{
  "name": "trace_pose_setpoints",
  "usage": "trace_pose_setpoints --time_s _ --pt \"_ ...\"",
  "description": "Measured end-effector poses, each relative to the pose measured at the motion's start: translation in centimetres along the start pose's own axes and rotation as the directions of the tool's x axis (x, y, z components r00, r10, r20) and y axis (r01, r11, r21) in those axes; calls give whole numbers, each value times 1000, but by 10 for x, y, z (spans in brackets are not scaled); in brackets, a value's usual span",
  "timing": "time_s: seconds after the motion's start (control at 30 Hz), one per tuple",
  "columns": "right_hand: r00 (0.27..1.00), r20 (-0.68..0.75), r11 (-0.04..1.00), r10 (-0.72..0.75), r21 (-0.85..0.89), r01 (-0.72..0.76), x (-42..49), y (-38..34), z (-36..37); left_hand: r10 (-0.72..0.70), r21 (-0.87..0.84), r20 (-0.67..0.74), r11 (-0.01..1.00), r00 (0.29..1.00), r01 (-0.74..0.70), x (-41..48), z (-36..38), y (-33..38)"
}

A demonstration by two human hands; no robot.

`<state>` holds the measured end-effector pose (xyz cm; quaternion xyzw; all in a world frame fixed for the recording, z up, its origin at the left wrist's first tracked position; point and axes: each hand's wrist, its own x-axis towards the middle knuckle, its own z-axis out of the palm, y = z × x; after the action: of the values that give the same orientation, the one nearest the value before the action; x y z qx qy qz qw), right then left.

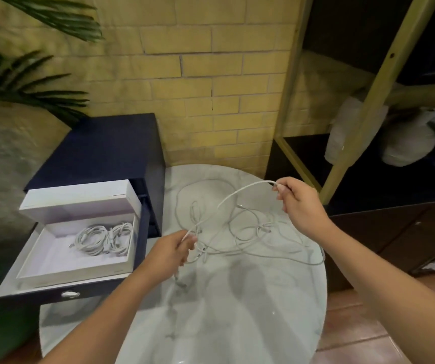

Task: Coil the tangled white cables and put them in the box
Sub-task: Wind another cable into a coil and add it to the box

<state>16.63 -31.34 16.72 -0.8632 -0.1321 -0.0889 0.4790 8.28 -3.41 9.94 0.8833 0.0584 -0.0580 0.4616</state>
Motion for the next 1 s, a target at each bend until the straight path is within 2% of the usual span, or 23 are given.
trace_pose_setpoints --time_s 0.13,0.23,0.37,0.43,0.5,0.63,0.7,0.77,0.87,1.0 --pt "989 -135 998 55 34 -51 11 -4 -3 -65 -248 68 966 996 79 -4 -6 20" --pt "992 -121 995 38 -88 -49 15 -2 -2 -96 -530 145 833 985 159 -4 -6 43" --pt "991 103 921 79 -388 -33 18 12 10 13 -743 226 649 974 164 -5 -8 76" --pt "958 260 852 122 -523 34 13 19 24 76 -808 232 570 970 149 -6 -9 90" --pt "898 411 799 157 -587 129 3 22 40 120 -834 208 541 971 112 -6 -9 101" --pt "750 641 783 164 -547 296 -23 14 58 160 -800 97 599 982 -19 5 -4 105" --pt "673 728 822 130 -459 337 -31 1 56 177 -725 49 684 983 -87 11 -6 100" --pt "624 778 849 70 -375 372 -33 -12 50 182 -566 11 812 983 -144 17 -9 90" --pt "647 763 859 3 -333 389 -26 -23 38 180 -318 10 933 984 -168 22 -11 74" --pt "731 678 855 -72 -335 395 -13 -34 20 144 -133 54 982 988 -136 21 -6 61"
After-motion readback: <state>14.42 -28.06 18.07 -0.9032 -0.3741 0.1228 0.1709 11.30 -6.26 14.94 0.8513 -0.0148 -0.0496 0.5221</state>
